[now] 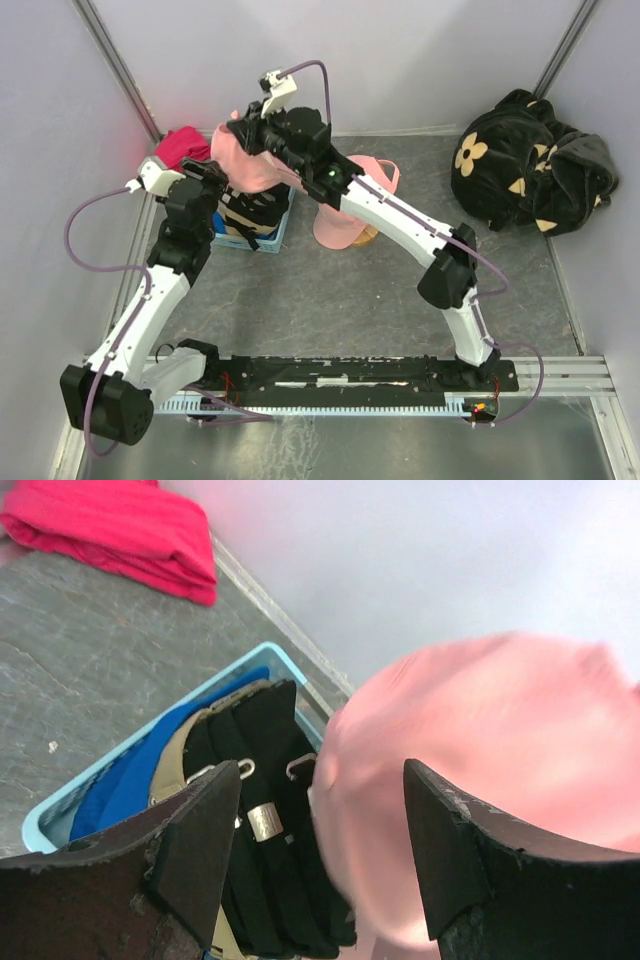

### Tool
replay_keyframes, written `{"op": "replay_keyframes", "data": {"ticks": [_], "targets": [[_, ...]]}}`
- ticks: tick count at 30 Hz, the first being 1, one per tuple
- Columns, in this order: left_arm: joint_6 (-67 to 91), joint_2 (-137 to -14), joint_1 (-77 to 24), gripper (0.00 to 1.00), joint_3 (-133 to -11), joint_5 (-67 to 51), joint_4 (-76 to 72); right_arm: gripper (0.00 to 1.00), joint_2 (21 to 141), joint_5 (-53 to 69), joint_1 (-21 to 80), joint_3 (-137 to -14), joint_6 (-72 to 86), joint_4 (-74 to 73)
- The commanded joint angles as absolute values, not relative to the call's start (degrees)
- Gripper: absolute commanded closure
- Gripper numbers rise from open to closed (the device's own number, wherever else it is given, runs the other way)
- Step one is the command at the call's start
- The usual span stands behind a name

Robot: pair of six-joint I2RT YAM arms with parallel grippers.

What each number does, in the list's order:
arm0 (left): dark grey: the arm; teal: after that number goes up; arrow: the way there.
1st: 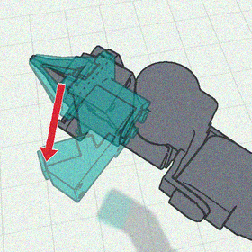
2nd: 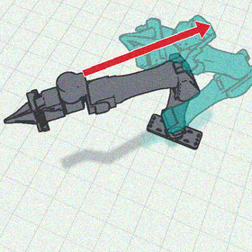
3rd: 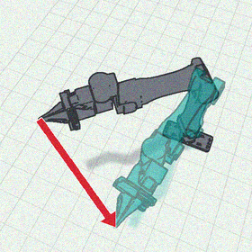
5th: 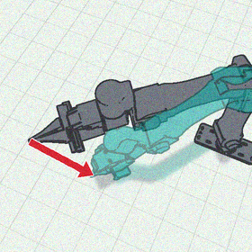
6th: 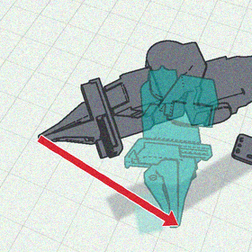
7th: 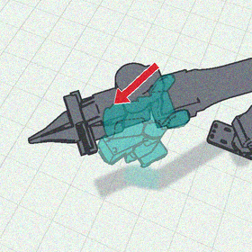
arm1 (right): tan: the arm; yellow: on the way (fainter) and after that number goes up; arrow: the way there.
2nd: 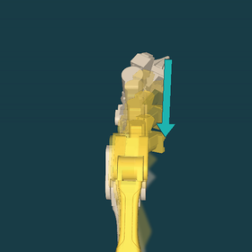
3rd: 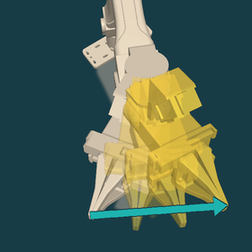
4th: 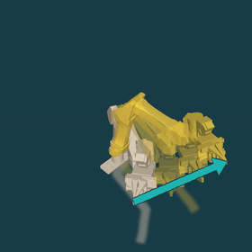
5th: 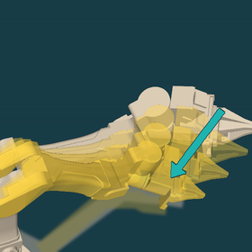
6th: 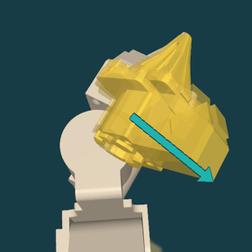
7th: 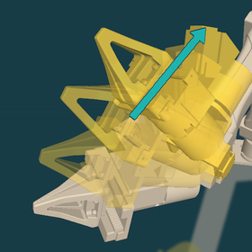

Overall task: Stack the hats
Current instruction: Stack the hat on the hat.

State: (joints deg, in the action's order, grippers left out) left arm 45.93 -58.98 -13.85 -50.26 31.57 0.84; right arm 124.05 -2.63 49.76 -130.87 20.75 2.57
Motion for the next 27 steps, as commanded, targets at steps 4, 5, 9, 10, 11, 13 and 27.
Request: {"op": "replay_keyframes", "data": {"ticks": [4,5,9,10,11,13,27], "targets": [[49.0,-53.9,-13.5,0.27,-49.6,37.8,-0.8,0.80,108.4,-11.2,54.3,-117.7,20.8,14.7],[49.0,-53.7,-13.6,0.27,-49.9,37.8,-0.8,0.80,107.4,-12.0,54.8,-116.7,21.1,15.0],[48.8,-53.1,-13.6,0.27,-50.6,37.5,-0.5,0.80,104.5,-13.8,55.7,-113.3,22.7,15.6],[48.7,-53.0,-13.5,0.27,-50.5,37.4,-0.6,0.80,103.4,-14.0,55.8,-111.5,23.2,16.2],[48.7,-52.9,-13.6,0.27,-50.4,37.1,-0.8,0.80,102.4,-14.0,55.9,-109.6,23.4,17.0],[48.3,-52.7,-13.8,0.27,-50.0,36.0,-1.7,0.80,99.7,-14.0,55.8,-105.3,23.5,18.9],[45.3,-54.0,-17.9,0.28,-49.4,37.0,-5.2,0.79,97.1,-4.9,51.3,-95.0,35.0,25.1]]}}
